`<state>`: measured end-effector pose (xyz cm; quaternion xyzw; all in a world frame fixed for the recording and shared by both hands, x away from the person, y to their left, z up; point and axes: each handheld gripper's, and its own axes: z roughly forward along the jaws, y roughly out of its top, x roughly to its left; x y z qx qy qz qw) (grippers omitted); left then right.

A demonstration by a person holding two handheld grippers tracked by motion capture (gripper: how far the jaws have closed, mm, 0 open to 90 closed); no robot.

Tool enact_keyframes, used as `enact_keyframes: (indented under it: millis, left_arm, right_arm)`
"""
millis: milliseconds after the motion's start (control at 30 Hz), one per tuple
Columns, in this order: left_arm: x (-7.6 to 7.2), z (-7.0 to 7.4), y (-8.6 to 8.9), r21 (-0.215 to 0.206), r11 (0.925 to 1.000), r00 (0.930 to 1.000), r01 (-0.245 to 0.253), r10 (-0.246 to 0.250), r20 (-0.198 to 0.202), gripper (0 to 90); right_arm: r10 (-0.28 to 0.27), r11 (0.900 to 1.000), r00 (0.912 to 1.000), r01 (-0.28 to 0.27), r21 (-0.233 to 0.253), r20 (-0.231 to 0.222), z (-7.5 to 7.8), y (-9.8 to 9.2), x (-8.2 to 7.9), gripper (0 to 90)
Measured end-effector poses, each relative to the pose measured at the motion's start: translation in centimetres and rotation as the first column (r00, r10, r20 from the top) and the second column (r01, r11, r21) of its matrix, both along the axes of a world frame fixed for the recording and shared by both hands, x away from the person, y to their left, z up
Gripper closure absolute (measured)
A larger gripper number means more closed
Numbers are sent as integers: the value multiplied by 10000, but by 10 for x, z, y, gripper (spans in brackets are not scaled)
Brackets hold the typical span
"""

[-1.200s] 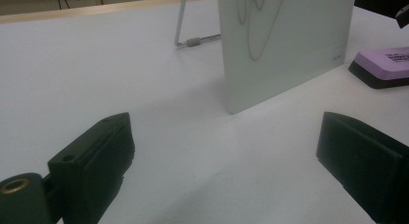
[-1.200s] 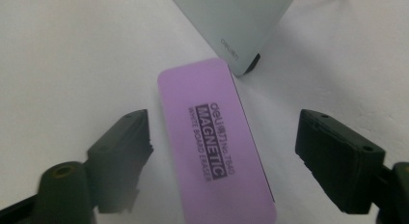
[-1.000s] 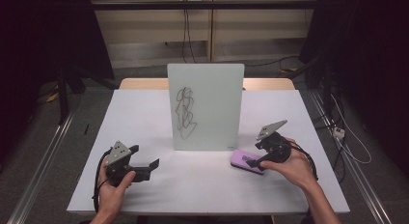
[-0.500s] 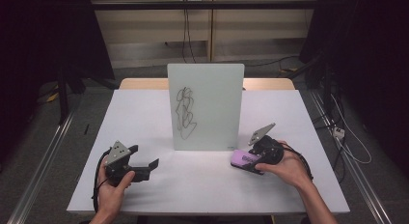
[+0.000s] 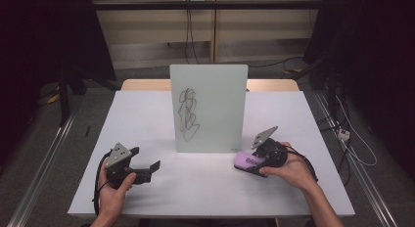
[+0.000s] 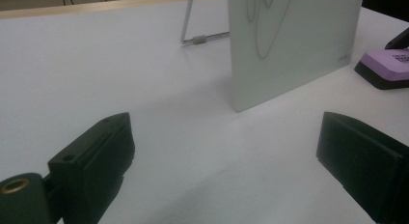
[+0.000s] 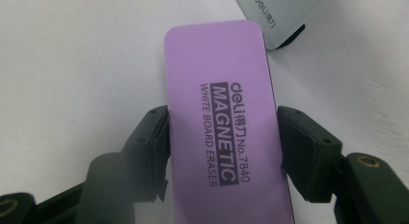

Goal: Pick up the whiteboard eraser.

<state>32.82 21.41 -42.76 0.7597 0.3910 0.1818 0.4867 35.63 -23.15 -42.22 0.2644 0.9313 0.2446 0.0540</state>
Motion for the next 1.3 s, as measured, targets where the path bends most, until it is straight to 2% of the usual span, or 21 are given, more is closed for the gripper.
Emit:
enact_keyframes:
  millis: [200,300,500,633,900,1100,1300]
  left_arm:
    - [-1,0,2,-55,9999,9999,-111,111,-21,60]
    - [0,0,2,44,9999,9999,-112,112,-38,63]
    - [-1,0,2,30,9999,9999,-118,118,-41,63]
    - [0,0,3,29,9999,9999,-119,119,-46,63]
    - [0,0,3,27,9999,9999,-114,114,-63,63]
    - [1,-1,4,-29,9999,9998,-118,118,-132,63]
    - [3,-4,3,-23,10000,9997,-51,50,-259,63]
  right_arm:
    - [-32,10000,10000,32,-67,-18,0,1,-1,393]
    - [216,9995,9992,-208,-241,323,1,3,-4,404]
    - [262,9993,9989,-251,-272,387,2,4,-5,409]
    - [189,9998,9991,-186,-72,392,4,3,-5,410]
    - [-156,9983,9960,105,570,884,12,-3,-9,411]
    - [-435,9962,9942,357,799,985,12,-3,-10,411]
    - [-643,9926,9896,501,1106,1289,16,-2,-12,412]
